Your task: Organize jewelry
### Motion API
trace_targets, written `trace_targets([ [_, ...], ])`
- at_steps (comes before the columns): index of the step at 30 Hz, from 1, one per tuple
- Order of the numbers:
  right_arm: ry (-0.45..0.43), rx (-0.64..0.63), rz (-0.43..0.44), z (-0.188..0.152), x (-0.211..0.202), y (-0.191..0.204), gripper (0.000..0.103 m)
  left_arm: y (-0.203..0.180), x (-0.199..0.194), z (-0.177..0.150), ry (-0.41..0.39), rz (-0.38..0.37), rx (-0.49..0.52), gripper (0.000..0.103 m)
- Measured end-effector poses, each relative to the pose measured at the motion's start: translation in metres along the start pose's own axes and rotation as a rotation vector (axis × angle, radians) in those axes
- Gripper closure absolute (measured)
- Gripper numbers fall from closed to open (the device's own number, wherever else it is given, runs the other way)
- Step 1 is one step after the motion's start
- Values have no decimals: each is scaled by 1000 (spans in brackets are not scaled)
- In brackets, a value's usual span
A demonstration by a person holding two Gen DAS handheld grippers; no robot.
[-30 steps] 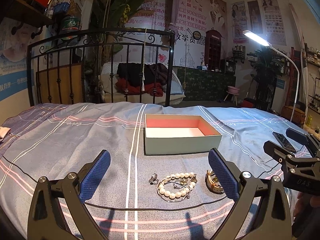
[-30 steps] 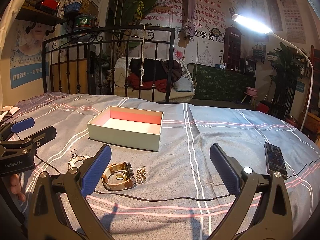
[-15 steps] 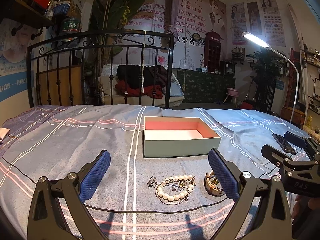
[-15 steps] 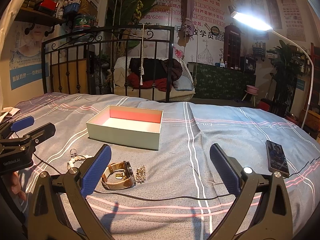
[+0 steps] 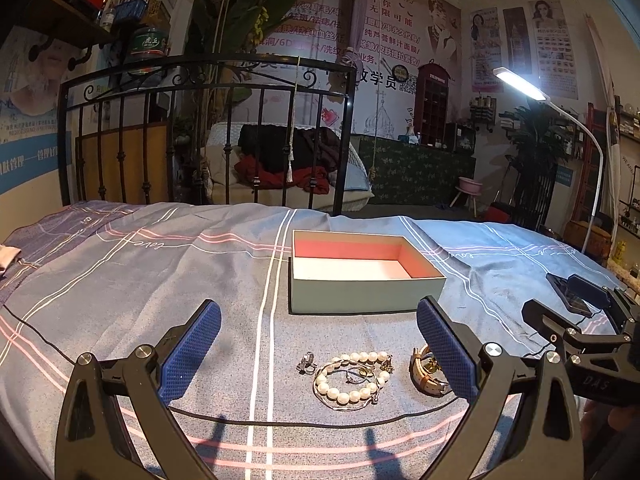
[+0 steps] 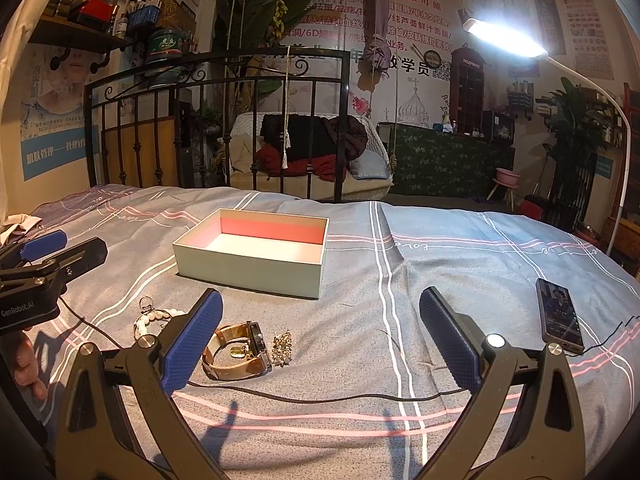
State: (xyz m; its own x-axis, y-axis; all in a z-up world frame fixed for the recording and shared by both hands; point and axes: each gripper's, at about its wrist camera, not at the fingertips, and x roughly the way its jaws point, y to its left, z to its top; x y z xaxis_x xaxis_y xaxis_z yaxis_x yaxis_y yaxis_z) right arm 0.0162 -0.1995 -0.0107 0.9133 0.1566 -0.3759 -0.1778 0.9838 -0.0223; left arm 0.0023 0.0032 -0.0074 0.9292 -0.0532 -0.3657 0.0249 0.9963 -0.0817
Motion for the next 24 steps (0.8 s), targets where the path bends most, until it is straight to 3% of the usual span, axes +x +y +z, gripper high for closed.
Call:
trace_targets([
  [13,32,-8,1,-2,12,1,6,-2,7,-5,39,-21,1,7],
  [16,51,-15,-2,-4,16,0,6,1,14,-9,100,-45,-5,7],
  [21,112,9,24,-13,27,-8,6,7,35,-22,272,-72,-20,7],
  [24,147,29,48,-17,37,-13,6,7,47,-27,333,-59,3,7],
])
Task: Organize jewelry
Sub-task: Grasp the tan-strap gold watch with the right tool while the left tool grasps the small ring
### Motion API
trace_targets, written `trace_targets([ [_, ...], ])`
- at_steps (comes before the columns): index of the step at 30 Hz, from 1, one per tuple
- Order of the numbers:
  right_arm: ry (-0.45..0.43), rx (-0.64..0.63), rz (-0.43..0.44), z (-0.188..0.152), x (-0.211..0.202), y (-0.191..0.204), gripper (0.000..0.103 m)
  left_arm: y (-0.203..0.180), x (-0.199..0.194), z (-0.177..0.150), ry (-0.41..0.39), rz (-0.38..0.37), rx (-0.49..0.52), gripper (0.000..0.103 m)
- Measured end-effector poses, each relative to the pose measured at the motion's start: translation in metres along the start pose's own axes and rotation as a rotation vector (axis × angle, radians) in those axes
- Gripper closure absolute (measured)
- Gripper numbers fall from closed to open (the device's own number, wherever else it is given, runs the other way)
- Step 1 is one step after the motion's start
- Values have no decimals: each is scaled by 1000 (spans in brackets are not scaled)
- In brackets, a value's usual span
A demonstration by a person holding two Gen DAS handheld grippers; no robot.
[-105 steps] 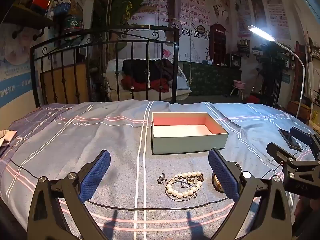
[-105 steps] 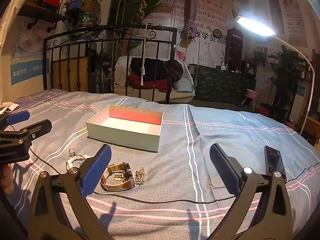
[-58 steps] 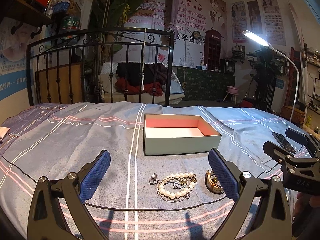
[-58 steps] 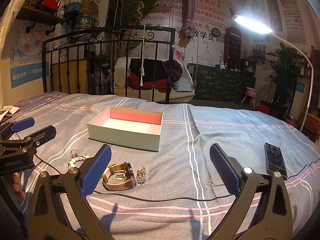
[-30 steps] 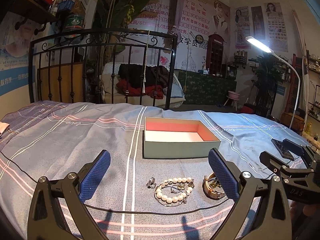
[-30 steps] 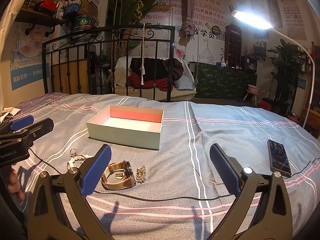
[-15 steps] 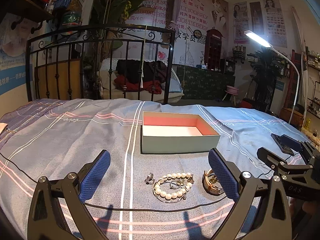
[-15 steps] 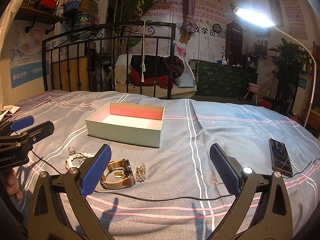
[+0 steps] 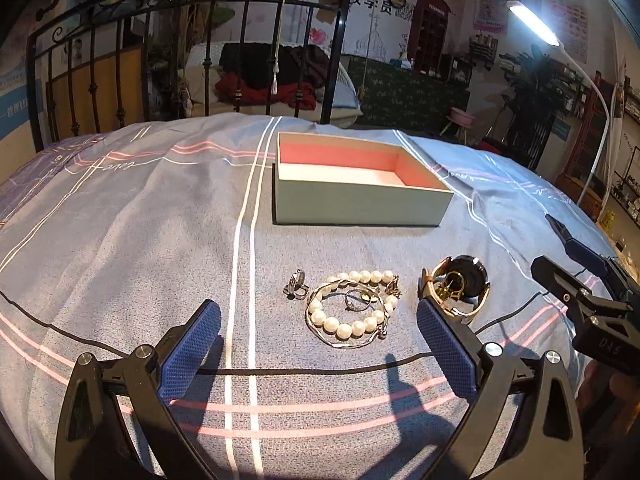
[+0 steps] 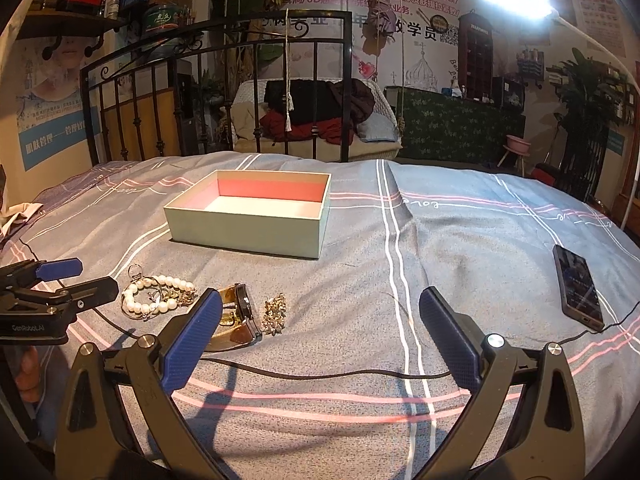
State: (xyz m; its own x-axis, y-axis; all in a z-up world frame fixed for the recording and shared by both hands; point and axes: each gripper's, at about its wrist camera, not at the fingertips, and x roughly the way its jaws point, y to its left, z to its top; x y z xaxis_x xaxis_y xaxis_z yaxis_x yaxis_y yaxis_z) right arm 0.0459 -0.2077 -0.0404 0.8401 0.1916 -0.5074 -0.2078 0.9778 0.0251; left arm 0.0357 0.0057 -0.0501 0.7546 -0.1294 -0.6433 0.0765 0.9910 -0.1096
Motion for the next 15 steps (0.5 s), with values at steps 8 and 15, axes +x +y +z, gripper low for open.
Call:
trace_targets([
  [8,42,1,58,2,20,1,8,10,22,15,99,28,-18,22],
  [15,74,2,96,1,35,5,8,9,33,18,146,11,18,38],
])
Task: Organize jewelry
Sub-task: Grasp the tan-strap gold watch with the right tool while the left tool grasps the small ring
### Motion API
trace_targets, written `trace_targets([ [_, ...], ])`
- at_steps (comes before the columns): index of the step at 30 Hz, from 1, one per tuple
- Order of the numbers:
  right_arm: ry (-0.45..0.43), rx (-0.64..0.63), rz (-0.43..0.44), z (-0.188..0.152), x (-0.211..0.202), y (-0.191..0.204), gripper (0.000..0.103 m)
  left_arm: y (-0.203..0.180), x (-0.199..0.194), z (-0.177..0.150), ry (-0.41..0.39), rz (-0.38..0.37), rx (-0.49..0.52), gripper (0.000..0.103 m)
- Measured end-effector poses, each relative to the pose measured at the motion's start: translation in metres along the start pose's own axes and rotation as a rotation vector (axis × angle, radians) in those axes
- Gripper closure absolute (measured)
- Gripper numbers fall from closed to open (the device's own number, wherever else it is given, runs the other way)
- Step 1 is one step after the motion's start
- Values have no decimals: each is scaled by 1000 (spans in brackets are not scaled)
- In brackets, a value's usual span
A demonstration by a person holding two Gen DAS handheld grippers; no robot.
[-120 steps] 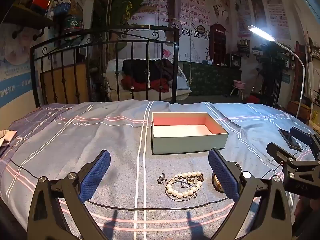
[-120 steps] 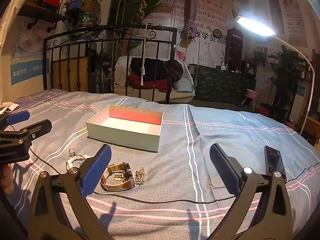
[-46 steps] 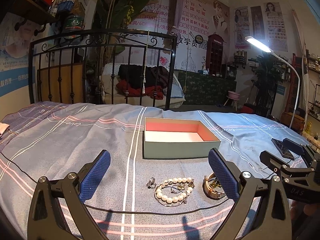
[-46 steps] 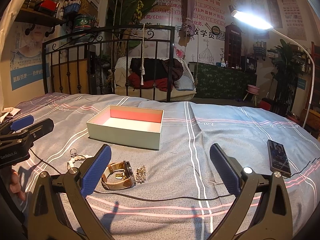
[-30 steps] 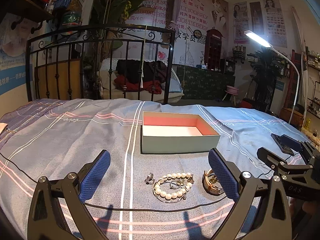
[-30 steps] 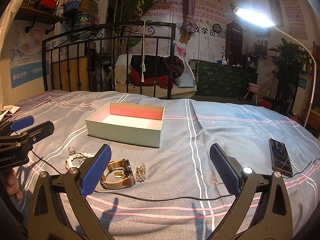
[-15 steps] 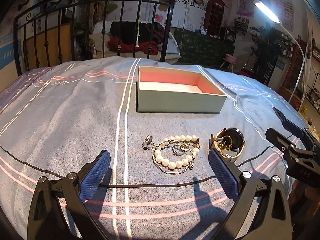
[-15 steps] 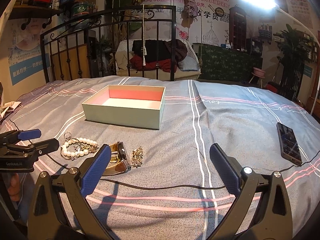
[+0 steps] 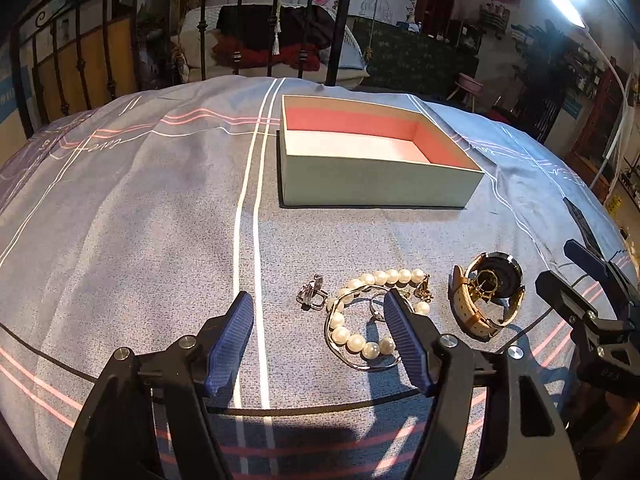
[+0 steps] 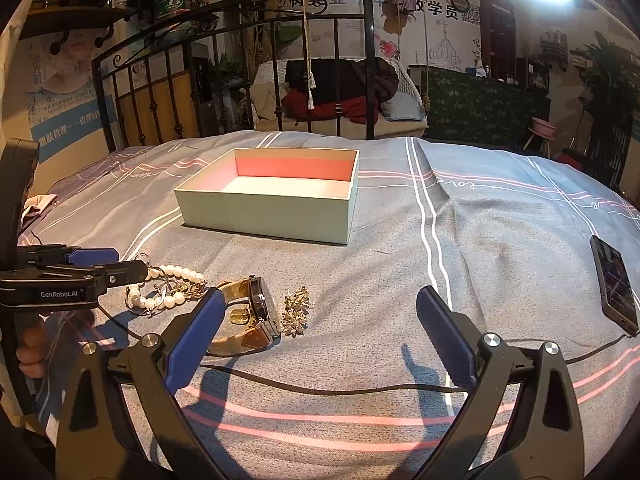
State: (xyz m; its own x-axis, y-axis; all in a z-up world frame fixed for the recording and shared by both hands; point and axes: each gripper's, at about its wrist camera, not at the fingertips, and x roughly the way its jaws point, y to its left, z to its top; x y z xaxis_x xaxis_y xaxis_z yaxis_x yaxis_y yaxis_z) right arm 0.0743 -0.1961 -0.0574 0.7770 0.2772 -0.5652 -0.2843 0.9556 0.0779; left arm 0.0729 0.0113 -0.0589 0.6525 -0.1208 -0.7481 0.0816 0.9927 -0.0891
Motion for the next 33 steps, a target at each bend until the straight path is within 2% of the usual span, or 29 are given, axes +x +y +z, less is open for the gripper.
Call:
trace_targets([
  [2,4,6,6,1,3,0,8,-6,3,1,13,10,47,46],
  [5,7,12,14,0,6,0,8,-4,8,3,51,-8,49,57],
  [8,10,11,23,1,7,-1,8,2,3,3,48,-24,20,57],
  [13,20,10,40,-1,11,0,8,15,7,13,31,2,0,60],
  [15,23,7,42,0,11,2,8,14,14,17,40,-1,19,67],
  [17,26,4,43,0,12,2,8,11,21,18,49,-3,52,85],
  [19,35,5,51,0,14,1,14,10,25,17,49,-19,66,93],
  [23,86,41,101,5,25,1,37,8,26,16,29,-20,73,95],
  [25,108,41,111,8,29,4,39,8,24,16,17,-19,63,99],
  [28,139,9,117,11,36,13,40,12,18,16,-2,-15,39,99],
  [31,120,-19,108,12,32,22,41,17,10,17,-22,-18,15,99],
  [33,100,-37,84,13,25,26,46,22,5,18,-37,-28,-12,99],
])
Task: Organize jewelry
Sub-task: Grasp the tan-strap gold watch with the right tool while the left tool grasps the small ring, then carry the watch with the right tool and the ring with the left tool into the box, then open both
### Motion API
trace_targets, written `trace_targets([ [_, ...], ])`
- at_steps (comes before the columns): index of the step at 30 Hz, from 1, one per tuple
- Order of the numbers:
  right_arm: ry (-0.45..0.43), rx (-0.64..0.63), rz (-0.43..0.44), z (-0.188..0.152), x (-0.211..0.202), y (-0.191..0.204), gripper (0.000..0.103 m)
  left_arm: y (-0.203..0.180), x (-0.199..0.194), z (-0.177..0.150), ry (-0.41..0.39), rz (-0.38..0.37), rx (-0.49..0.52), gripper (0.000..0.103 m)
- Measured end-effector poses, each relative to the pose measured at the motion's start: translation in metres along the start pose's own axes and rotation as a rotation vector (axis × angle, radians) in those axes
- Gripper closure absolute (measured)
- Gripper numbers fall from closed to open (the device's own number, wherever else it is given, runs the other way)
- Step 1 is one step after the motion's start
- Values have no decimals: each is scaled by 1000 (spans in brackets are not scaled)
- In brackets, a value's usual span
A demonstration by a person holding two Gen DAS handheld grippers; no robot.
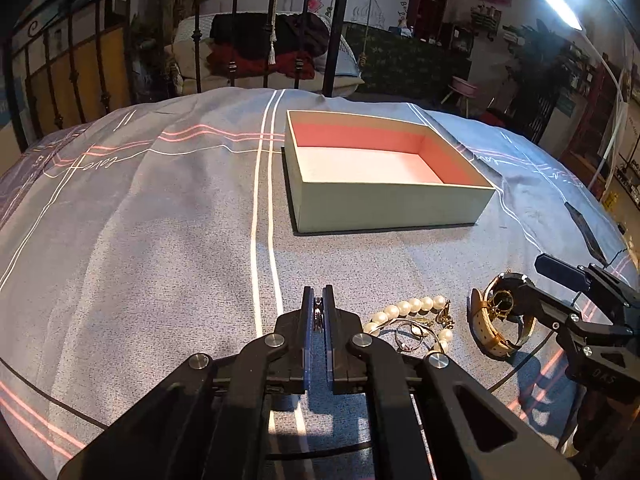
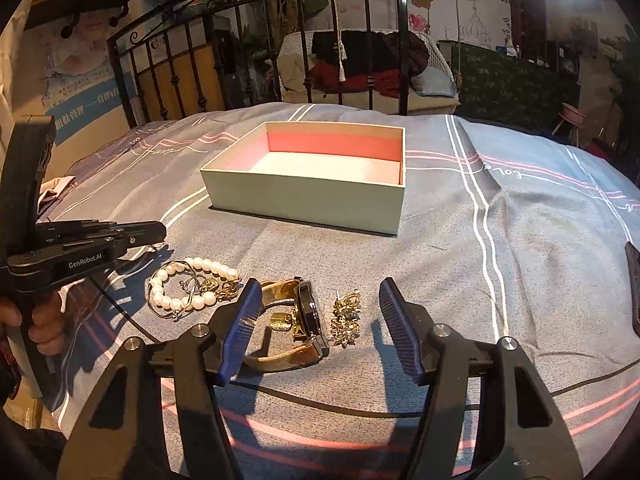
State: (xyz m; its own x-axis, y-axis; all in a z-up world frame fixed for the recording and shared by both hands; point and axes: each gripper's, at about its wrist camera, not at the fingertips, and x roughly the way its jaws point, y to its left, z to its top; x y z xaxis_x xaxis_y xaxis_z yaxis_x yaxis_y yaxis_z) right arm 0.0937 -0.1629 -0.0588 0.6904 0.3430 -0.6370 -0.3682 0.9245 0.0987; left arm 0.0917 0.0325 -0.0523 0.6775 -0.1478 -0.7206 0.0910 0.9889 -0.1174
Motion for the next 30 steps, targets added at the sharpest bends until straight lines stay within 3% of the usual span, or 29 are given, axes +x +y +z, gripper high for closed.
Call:
trace_targets([
  [3,-13,-14,42,-1,-10,6,55,8,-6,3,-11,-25,-52,99],
  [6,-9,-57,87,-3,-13,19,55,10,-8,4,-17,-33,-72,99],
  [8,13,-97,105,-4,-8,29,55,8,-9,4,-18,-31,-69,99],
  [14,172,-113,113,-17,23,34,77,2,-12,-1,-14,-41,-61,99],
  [17,182,-71,142,-18,25,25,83,-1,-15,-2,-17,-47,-49,99],
  [21,150,-28,176,-14,16,19,95,-6,-20,0,-32,-59,-38,99],
  [30,71,27,223,3,-12,14,95,-13,-36,10,-73,-83,-30,99],
])
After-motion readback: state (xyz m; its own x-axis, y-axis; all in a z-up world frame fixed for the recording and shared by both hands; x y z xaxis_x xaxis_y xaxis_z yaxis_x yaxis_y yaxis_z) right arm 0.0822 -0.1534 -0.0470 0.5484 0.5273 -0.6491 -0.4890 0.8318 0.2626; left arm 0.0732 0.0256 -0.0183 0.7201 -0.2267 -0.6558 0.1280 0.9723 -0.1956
